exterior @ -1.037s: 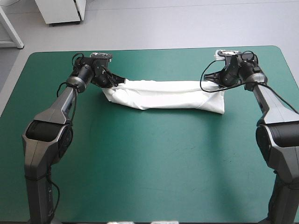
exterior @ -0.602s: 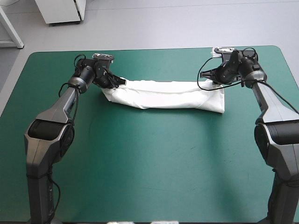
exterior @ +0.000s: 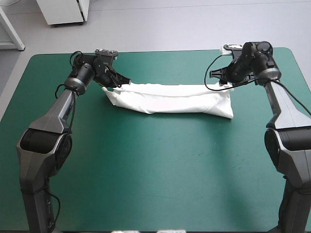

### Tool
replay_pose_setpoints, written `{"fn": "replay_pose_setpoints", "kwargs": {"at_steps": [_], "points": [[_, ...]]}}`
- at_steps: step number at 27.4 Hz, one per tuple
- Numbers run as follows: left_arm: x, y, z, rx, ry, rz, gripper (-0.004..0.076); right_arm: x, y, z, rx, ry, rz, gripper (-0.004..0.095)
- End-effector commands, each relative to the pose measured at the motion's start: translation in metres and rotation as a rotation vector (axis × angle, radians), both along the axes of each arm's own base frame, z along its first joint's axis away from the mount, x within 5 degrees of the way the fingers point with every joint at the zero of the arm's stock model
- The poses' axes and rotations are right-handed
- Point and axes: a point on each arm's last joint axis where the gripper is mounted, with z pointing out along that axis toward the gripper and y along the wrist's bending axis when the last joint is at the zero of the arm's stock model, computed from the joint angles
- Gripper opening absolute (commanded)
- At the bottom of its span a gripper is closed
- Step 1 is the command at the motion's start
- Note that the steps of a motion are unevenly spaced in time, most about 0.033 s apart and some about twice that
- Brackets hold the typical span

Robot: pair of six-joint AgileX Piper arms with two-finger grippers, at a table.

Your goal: Fold the cloth

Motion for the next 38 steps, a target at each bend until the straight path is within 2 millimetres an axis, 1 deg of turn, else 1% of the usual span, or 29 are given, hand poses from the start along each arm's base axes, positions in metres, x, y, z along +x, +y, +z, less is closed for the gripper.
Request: {"fn": "replay_pose_setpoints", "kwargs": {"at_steps": [1,3,5,7,9,10,12,14,20,23,26,28,33,36,38], "points": [[-0.024,-0.026,0.065,-0.089,-0.172,-0.112,-0.0003,-0.013,-0.009,0.042,-0.020,-0.104,-0.013,0.0482],[-0.032,-0.042,0.071,-0.142,-0.182,-0.174,-0.0004,-0.014,-0.010,0.044,-0.024,-0.106,-0.019,0.0482],[-0.040,-0.065,0.074,-0.208,-0.183,-0.234,-0.0004,-0.017,-0.010,0.048,-0.024,-0.105,-0.018,0.0478],[-0.048,-0.086,0.074,-0.225,-0.184,-0.286,-0.0005,-0.019,-0.011,0.051,-0.024,-0.109,-0.018,0.0452],[-0.054,-0.104,0.069,-0.217,-0.189,-0.339,-0.0009,-0.020,-0.011,0.052,-0.023,-0.108,-0.019,0.0428],[-0.053,-0.112,0.063,-0.214,-0.179,-0.352,-0.0009,-0.020,-0.011,0.052,-0.020,-0.103,-0.025,0.0422],[-0.052,-0.120,0.052,-0.213,-0.158,-0.359,-0.0009,-0.021,-0.011,0.052,-0.018,-0.092,-0.030,0.0417],[-0.049,-0.126,0.040,-0.209,-0.138,-0.363,-0.0009,-0.022,-0.011,0.051,-0.019,-0.084,-0.029,0.0416],[-0.035,-0.133,0.005,-0.198,-0.087,-0.350,-0.0009,-0.023,-0.011,0.053,-0.015,-0.085,-0.034,0.0414],[-0.029,-0.135,-0.007,-0.197,-0.087,-0.342,-0.0009,-0.024,-0.015,0.056,-0.006,-0.091,-0.042,0.0414],[-0.025,-0.137,-0.019,-0.194,-0.082,-0.335,-0.0009,-0.025,-0.026,0.059,0.038,-0.090,-0.068,0.0414],[-0.023,-0.138,-0.026,-0.191,-0.067,-0.334,-0.0009,-0.025,-0.036,0.059,0.078,-0.085,-0.094,0.0414],[-0.023,-0.139,-0.035,-0.191,-0.025,-0.337,-0.0009,-0.026,-0.063,0.061,0.188,-0.077,-0.108,0.0414],[-0.025,-0.139,-0.037,-0.187,-0.004,-0.341,-0.0009,-0.027,-0.073,0.058,0.242,-0.070,-0.091,0.0419],[-0.026,-0.139,-0.038,-0.186,0.011,-0.344,-0.0009,-0.028,-0.077,0.053,0.281,-0.065,-0.057,0.0454]]}}
